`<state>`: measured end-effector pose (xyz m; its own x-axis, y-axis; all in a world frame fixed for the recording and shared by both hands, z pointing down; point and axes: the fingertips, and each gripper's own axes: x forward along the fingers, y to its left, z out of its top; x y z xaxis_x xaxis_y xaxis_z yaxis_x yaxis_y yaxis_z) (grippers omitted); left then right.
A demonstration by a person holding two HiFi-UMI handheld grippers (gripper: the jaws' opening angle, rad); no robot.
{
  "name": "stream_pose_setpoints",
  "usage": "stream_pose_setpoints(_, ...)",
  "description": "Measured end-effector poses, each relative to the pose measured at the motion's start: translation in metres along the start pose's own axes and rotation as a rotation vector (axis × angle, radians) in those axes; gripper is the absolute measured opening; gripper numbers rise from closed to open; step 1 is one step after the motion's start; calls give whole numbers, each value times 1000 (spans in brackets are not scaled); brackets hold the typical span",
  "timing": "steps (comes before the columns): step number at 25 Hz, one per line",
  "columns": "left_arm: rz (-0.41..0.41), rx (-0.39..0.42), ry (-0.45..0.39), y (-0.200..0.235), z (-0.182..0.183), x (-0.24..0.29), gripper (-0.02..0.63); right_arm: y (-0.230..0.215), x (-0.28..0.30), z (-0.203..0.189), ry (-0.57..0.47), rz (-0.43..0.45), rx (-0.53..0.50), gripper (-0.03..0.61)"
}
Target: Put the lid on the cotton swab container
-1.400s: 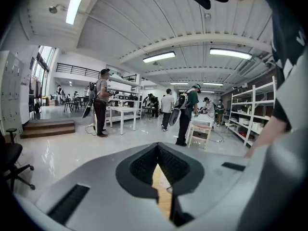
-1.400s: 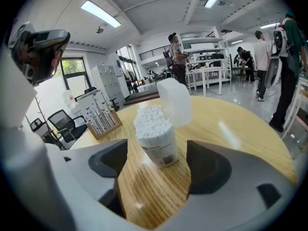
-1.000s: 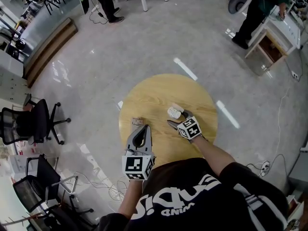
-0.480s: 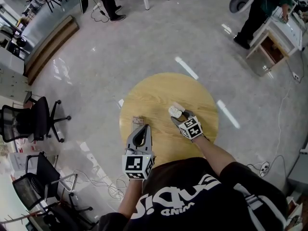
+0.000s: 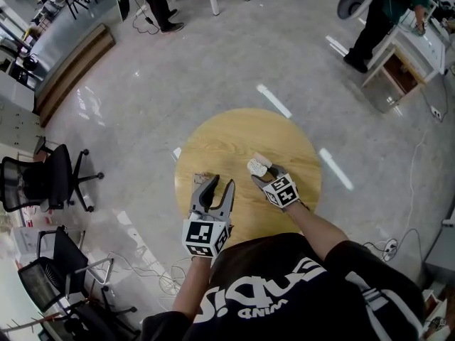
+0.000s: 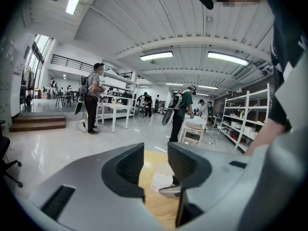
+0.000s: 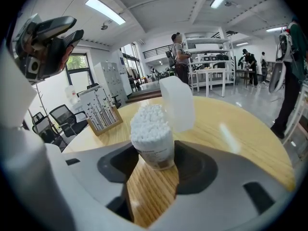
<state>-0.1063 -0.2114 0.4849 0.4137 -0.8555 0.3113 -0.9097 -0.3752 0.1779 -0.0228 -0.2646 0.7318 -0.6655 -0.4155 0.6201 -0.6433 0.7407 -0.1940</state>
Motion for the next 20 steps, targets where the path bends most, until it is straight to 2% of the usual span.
stream_pose_setpoints(1,-7,-2,-5,-1,1,2,157,0,0,-1,0,1,0,225)
stream_pose_setpoints(3,-17,-3,-4,-3,1,4,184,-1,-1,-2,0,2,-1,225)
stream_pose_setpoints(13,-72,-8,34,1,-12,28,184,-1,-1,-2,-3,9,-10,222)
stream_pose_setpoints(20,-133,16,99,3,-42,66,184,1,-1,-2,-6,8,-8,222)
